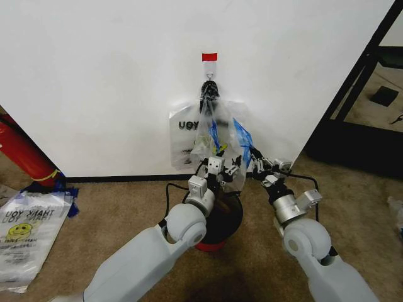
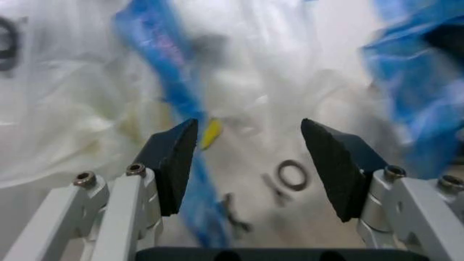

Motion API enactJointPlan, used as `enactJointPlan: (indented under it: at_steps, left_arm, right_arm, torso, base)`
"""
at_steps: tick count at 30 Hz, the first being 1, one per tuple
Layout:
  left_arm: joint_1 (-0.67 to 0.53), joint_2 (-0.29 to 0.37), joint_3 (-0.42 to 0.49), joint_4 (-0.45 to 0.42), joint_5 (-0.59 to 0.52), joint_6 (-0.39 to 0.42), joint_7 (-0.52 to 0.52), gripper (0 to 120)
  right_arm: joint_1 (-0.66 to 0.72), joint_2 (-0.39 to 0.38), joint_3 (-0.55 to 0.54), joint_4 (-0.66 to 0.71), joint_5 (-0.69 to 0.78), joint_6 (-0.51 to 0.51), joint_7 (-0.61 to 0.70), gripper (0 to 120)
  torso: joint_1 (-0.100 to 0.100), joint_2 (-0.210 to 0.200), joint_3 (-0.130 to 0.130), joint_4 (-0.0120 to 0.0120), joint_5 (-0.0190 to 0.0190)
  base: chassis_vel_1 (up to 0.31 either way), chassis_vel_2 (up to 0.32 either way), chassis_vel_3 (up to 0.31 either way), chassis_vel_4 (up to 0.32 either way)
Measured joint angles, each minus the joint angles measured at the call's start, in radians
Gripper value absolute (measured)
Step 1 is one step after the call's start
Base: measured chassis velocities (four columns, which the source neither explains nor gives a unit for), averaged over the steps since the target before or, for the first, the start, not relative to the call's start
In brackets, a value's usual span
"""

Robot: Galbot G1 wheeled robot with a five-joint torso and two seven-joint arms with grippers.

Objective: Pick up the garbage bag from the wall and place it over the trash bin.

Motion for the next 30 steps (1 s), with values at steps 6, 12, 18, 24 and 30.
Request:
enactJointPlan:
  at_steps: [6, 12, 18, 24, 30]
  left_arm:
    - [-0.003, 0.000, 0.002, 0.016, 0.042, -0.007, -0.005, 58]
    - [-0.027, -0.031, 0.029, 0.054, 0.041, 0.000, -0.016, 59]
    - [-0.079, -0.055, 0.034, 0.096, 0.021, 0.037, -0.076, 45]
    - [-0.073, -0.043, 0.017, 0.111, 0.015, 0.045, -0.108, 22]
    - [-0.066, -0.050, 0.020, 0.106, 0.010, 0.036, -0.111, 1]
  right_arm:
    - [-0.005, 0.005, -0.001, 0.002, -0.001, 0.000, -0.005, 0]
    - [-0.008, 0.005, 0.001, 0.005, -0.002, 0.000, -0.005, 0]
    - [-0.016, 0.007, 0.004, 0.008, -0.002, 0.000, -0.006, 0]
    - [-0.019, 0.006, 0.011, 0.011, -0.001, 0.002, -0.010, 0]
    - [-0.004, 0.008, 0.004, 0.009, 0.003, 0.003, -0.010, 0]
  torso:
    - [0.000, 0.000, 0.000, -0.0001, 0.0000]
    - [0.000, 0.000, 0.000, -0.0002, -0.0001]
    - [0.000, 0.000, 0.000, -0.0006, -0.0001]
    - [0.000, 0.000, 0.000, -0.0001, -0.0002]
    - [0.000, 0.000, 0.000, -0.0001, -0.0003]
  base:
    - [0.000, 0.000, 0.000, 0.000]
    - [0.000, 0.000, 0.000, 0.000]
    - [0.000, 0.000, 0.000, 0.000]
    - [0.000, 0.000, 0.000, 0.000]
    - [0.000, 0.000, 0.000, 0.000]
